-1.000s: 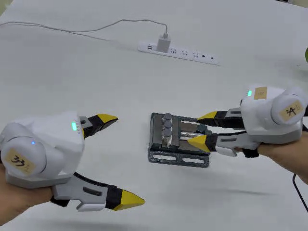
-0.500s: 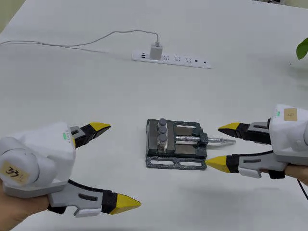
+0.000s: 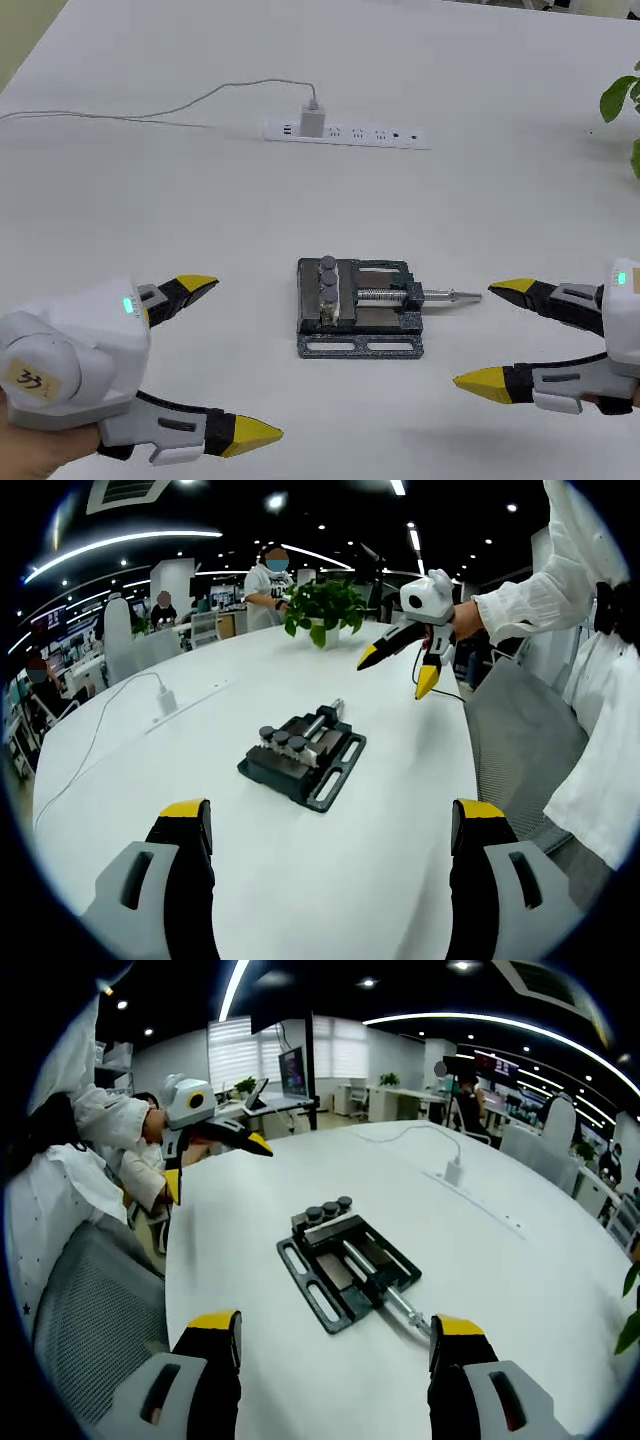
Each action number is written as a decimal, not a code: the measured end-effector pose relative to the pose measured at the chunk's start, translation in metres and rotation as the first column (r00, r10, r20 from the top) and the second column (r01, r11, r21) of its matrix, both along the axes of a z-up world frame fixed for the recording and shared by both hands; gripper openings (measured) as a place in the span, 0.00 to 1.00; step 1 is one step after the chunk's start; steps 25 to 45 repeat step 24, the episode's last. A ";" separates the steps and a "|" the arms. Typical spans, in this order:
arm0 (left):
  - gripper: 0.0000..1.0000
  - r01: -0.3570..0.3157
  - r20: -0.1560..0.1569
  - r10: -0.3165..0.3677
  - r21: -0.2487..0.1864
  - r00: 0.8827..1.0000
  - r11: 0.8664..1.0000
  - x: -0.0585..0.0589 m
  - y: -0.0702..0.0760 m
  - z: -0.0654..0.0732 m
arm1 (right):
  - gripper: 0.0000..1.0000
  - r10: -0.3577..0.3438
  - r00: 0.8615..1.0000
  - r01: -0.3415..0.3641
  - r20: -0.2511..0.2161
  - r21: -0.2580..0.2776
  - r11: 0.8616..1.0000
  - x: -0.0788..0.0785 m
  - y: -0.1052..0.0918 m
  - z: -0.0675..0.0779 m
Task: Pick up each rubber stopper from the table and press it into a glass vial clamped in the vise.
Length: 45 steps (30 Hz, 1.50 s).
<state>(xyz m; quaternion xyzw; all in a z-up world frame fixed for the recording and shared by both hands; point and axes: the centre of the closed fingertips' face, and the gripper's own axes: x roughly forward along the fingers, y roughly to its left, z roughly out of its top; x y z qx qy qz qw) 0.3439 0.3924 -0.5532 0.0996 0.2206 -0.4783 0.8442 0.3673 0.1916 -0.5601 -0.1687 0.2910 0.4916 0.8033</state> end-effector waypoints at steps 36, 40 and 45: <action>0.99 0.002 -0.016 -0.002 0.012 1.000 1.000 -0.001 0.001 -0.006 | 0.82 -0.015 1.000 0.015 0.024 0.034 0.999 0.004 0.003 0.008; 0.99 0.002 -0.016 -0.002 0.012 1.000 1.000 -0.001 0.001 -0.006 | 0.82 -0.015 1.000 0.015 0.024 0.034 0.999 0.004 0.003 0.008; 0.99 0.002 -0.016 -0.002 0.012 1.000 1.000 -0.001 0.001 -0.006 | 0.82 -0.015 1.000 0.015 0.024 0.034 0.999 0.004 0.003 0.008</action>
